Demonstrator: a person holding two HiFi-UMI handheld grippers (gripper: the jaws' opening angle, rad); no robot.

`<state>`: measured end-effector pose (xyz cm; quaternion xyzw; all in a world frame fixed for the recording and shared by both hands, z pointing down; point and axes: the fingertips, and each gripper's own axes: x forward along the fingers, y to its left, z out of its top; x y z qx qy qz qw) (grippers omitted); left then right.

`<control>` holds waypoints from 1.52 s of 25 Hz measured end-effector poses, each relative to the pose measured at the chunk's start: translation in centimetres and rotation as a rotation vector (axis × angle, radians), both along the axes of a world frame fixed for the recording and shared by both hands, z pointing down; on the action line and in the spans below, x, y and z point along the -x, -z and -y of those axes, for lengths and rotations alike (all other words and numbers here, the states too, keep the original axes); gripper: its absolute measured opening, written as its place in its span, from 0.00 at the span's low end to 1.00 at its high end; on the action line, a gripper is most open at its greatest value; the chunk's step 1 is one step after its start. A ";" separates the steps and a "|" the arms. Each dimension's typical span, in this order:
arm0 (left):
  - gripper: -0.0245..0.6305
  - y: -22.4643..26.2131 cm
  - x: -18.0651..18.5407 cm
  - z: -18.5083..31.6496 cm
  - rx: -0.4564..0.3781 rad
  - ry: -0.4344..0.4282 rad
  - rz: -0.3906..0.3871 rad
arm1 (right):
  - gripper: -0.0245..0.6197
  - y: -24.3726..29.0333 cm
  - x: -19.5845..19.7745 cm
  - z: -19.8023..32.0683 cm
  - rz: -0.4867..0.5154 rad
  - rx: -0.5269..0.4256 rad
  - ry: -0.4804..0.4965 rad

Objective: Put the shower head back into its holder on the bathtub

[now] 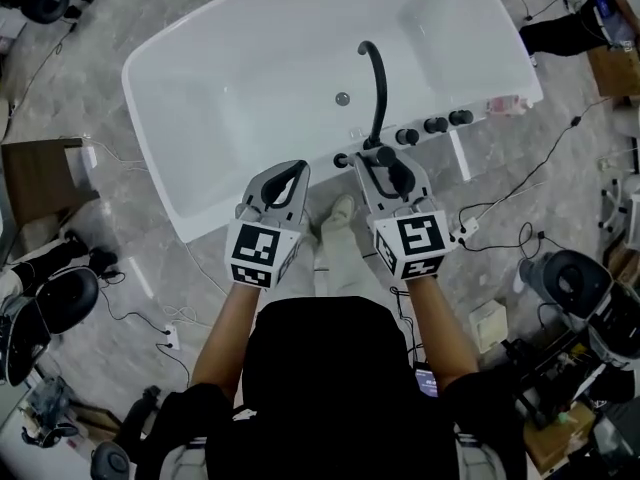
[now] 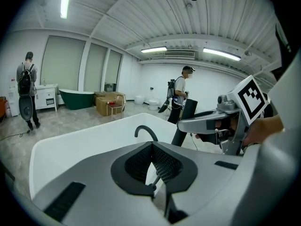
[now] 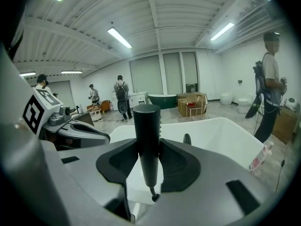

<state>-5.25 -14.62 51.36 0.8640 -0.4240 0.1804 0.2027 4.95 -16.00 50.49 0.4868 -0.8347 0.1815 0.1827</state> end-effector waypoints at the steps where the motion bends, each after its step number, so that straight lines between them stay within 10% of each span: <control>1: 0.06 -0.7 0.2 0.0 0.008 0.006 -0.002 | 0.25 -0.7 0.0 -0.1 -0.004 0.011 0.000; 38: 0.06 -17.2 2.2 -3.5 0.215 0.048 0.022 | 0.25 -23.8 2.1 -1.4 -0.191 0.212 0.125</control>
